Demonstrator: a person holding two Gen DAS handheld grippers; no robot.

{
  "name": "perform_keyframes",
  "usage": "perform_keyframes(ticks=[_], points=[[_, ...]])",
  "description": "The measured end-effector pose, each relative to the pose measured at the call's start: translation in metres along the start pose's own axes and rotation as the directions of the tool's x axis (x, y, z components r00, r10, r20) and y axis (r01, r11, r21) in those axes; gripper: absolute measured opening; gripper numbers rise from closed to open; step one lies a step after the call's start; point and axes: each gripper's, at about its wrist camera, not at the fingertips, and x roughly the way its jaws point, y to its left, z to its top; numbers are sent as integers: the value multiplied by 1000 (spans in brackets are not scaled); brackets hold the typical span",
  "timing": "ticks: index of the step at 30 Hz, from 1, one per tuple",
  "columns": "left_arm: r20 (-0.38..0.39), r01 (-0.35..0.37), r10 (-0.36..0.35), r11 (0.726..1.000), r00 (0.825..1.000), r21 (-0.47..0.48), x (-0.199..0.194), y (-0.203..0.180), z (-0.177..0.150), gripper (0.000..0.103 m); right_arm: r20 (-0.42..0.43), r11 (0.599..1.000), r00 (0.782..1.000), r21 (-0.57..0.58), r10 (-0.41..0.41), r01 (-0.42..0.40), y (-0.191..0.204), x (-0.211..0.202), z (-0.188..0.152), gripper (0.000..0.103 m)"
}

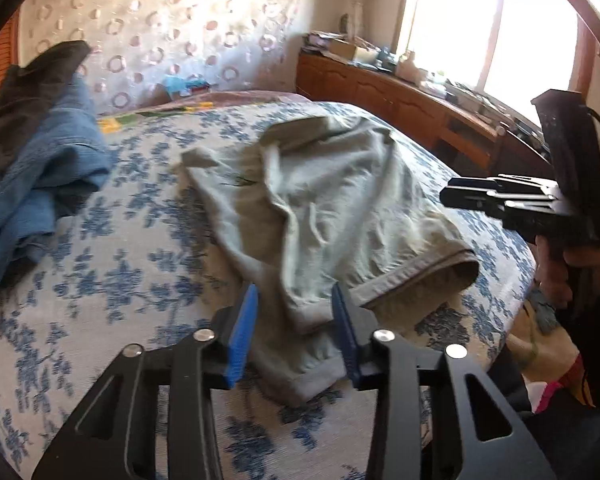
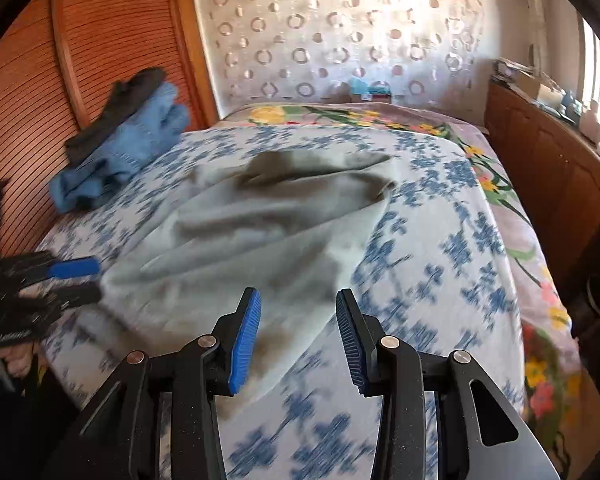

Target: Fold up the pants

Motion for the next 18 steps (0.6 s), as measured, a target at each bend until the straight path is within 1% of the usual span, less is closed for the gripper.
perform_keyframes(ticks=[2, 5, 7, 9, 15, 18], points=[[-19, 7, -7, 1000, 1000, 17, 5, -4, -1, 35, -1, 1000, 1000, -5, -3, 3, 4, -3, -5, 41], [-37, 3, -2, 1000, 999, 15, 11, -4, -2, 35, -1, 1000, 1000, -4, 0, 0, 8, -7, -13, 41], [-43, 3, -2, 1000, 999, 17, 13, -3, -2, 32, -1, 1000, 1000, -3, 15, -15, 11, -11, -16, 41], [-44, 6, -5, 1000, 999, 24, 13, -5, -2, 28, -1, 1000, 1000, -7, 19, -19, 14, -16, -23, 41], [-30, 7, -6, 999, 1000, 31, 11, -7, 0, 23, 6, 1000, 1000, -15, 20, -20, 23, -35, -36, 41], [-24, 5, -4, 1000, 1000, 31, 10, -6, 1, 15, 3, 999, 1000, -38, 23, -23, 33, -40, -42, 41]])
